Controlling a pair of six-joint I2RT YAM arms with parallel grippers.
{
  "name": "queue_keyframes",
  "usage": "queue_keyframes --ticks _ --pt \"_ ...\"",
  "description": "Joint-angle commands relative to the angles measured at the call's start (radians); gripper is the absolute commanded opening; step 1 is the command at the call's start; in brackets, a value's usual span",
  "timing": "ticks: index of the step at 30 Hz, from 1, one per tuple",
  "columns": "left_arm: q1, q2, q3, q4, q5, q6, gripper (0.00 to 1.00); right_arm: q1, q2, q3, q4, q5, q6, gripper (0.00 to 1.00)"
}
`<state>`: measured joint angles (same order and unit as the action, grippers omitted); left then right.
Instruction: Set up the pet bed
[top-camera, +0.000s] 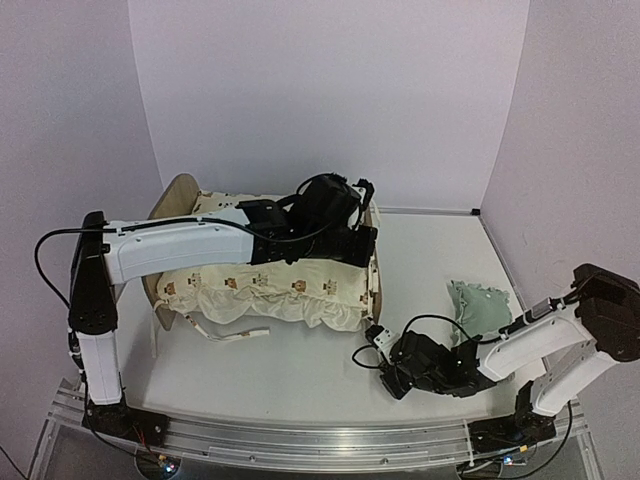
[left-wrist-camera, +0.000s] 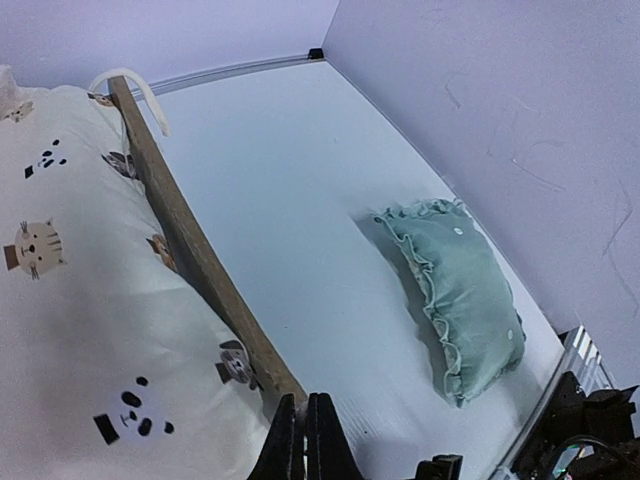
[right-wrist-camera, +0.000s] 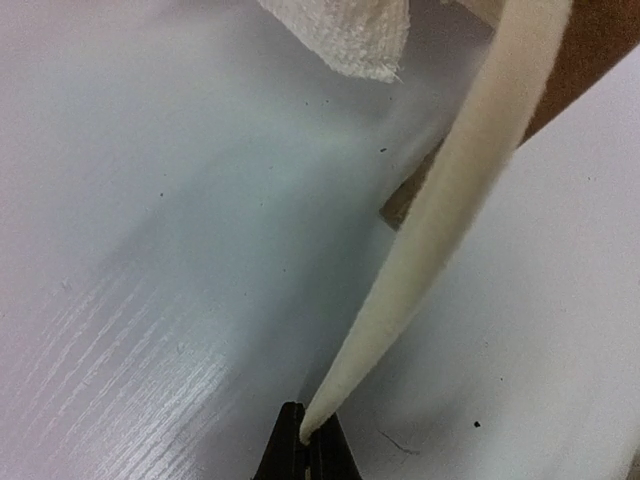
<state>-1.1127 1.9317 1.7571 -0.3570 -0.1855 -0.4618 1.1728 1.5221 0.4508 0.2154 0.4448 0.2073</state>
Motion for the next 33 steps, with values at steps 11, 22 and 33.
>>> queue_keyframes --ticks 11,22,33 --pt "0.101 0.116 0.354 -0.002 -0.071 0.093 0.0 0.005 0.086 0.008 -0.133 -0.074 0.034 0.0" --pt "0.101 -0.117 -0.032 0.133 0.244 0.104 0.03 0.005 -0.086 0.098 -0.358 -0.09 0.045 0.6" --pt "0.088 -0.324 -0.431 0.064 0.537 0.079 0.24 0.002 -0.483 0.195 -0.653 0.019 0.089 0.98"
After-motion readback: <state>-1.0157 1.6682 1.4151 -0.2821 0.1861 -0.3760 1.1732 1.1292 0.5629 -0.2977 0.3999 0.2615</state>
